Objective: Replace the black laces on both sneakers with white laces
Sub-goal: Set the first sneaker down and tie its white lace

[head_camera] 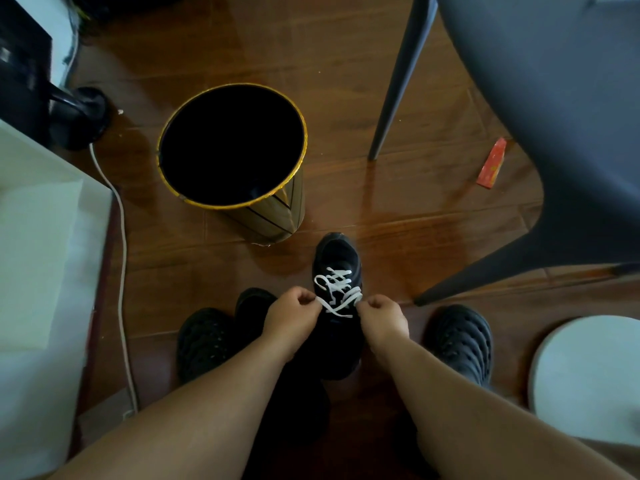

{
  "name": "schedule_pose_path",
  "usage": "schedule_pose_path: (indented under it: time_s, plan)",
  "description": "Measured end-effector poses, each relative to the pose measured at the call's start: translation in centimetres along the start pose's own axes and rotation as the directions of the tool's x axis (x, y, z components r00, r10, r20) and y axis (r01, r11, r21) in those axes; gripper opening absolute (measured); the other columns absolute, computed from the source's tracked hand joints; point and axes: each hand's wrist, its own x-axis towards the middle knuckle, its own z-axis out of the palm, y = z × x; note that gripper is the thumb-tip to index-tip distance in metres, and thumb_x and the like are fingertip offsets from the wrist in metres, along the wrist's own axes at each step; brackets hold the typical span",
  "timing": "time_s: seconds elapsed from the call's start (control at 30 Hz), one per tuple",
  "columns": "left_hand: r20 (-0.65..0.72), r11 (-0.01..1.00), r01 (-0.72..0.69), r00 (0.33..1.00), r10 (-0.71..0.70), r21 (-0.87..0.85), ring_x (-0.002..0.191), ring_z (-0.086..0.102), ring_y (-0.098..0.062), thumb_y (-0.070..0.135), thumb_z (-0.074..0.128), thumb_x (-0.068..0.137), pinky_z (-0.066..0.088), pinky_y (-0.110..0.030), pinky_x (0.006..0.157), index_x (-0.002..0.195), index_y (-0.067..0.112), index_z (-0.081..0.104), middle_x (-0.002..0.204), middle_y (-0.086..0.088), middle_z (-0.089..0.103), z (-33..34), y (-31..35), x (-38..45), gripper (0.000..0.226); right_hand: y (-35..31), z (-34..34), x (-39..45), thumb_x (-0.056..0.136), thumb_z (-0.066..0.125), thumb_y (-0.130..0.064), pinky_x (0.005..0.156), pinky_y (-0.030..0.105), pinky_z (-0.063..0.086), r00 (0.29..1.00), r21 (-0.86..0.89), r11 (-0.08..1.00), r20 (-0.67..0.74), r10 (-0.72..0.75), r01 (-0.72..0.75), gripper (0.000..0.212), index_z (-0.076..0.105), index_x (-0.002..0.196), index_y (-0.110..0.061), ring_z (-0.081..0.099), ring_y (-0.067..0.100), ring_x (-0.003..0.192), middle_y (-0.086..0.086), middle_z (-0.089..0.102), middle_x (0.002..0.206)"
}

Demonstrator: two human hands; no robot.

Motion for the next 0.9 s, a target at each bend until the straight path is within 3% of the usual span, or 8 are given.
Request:
schedule_pose_path:
  time_s: [0.1,0.2,0.3,0.43,0.57,0.67,0.77,0.9]
  plan:
    - [0.015,0.988,0.055,0.998,-0.054,-0.147,0.088,0.067,-0.016,0.036,0.070,0.094,0.053,-0.032,0.073,0.098,0.028,0.068,0.098,0.003,0.071,0.9,0.2,0.0,0.009,-0.3,0.4,-0.1,0.094,0.066,-0.025,0.061,0.034,0.053,0.998,0.210,0.976,0.049,0.042,-0.052,0.011,0.072,0.087,-0.019,0.066,0.023,0.072,0.010,0.075,0.084]
    - [-0.070,0.996,0.051,0.996,-0.056,-0.071,0.087,0.067,-0.021,0.040,0.066,0.099,0.058,-0.039,0.081,0.094,0.025,0.066,0.098,-0.001,0.073,1.4,0.4,0.1,0.015,-0.5,0.7,-0.1,0.097,0.065,-0.018,0.065,0.035,0.057,0.999,0.257,0.966,0.051,0.013,-0.025,0.010,0.072,0.092,-0.013,0.068,0.023,0.074,0.012,0.075,0.087]
    - [-0.138,0.965,0.018,0.990,0.019,0.263,0.090,0.065,-0.029,0.035,0.048,0.109,0.049,-0.037,0.072,0.108,0.023,0.055,0.106,-0.006,0.069,0.9,0.7,-0.1,0.015,-0.5,0.2,0.1,0.104,0.051,-0.025,0.082,0.046,0.058,0.996,-0.081,0.993,-0.019,-0.091,0.089,0.013,0.060,0.105,-0.015,0.067,0.031,0.092,0.011,0.069,0.102]
    - [-0.181,0.710,-0.122,0.925,0.335,0.693,0.083,0.070,-0.034,0.024,0.042,0.108,0.043,-0.036,0.060,0.116,0.016,0.046,0.109,-0.002,0.063,0.4,0.6,-1.2,0.012,0.0,-0.8,-0.5,0.106,0.038,-0.016,0.078,0.045,0.049,0.929,-0.481,0.831,-0.083,-0.361,0.280,0.006,0.043,0.110,-0.015,0.063,0.035,0.098,0.009,0.059,0.107]
    - [-0.144,0.953,-0.033,0.986,0.080,0.302,0.081,0.064,-0.028,0.041,0.049,0.105,0.044,-0.036,0.064,0.105,0.024,0.048,0.097,0.000,0.062,0.6,0.1,-0.9,0.017,0.6,-0.2,-0.3,0.102,0.052,-0.039,0.089,0.046,0.054,0.987,-0.150,0.981,-0.084,-0.135,0.122,0.016,0.055,0.105,-0.023,0.064,0.028,0.098,0.002,0.067,0.105]
    - [-0.040,0.992,0.125,0.991,-0.124,0.006,0.085,0.063,-0.024,0.049,0.050,0.105,0.048,-0.036,0.072,0.100,0.025,0.056,0.097,-0.004,0.066,1.3,0.1,-0.6,0.025,0.5,0.4,-0.1,0.092,0.064,-0.045,0.063,0.038,0.052,0.999,0.140,0.990,0.016,0.029,-0.031,0.023,0.065,0.089,-0.022,0.064,0.021,0.072,0.001,0.071,0.080]
    - [-0.081,0.995,0.091,0.993,-0.087,0.043,0.081,0.062,-0.028,0.045,0.046,0.108,0.047,-0.039,0.069,0.093,0.021,0.054,0.095,-0.010,0.066,1.6,-0.1,-0.3,0.030,0.3,0.8,-0.1,0.096,0.064,-0.032,0.054,0.037,0.048,0.999,0.162,0.987,0.030,-0.018,0.013,0.019,0.062,0.085,-0.016,0.060,0.023,0.063,0.005,0.066,0.073]
    - [-0.253,0.947,0.074,0.967,0.008,0.314,0.089,0.065,-0.039,0.034,0.033,0.110,0.045,-0.041,0.069,0.107,0.018,0.043,0.098,-0.010,0.063,0.3,0.9,-0.6,0.019,-0.3,0.0,-0.3,0.106,0.044,-0.030,0.080,0.047,0.055,0.989,-0.096,0.989,-0.083,-0.123,0.115,0.015,0.051,0.103,-0.018,0.063,0.032,0.089,0.009,0.065,0.093]
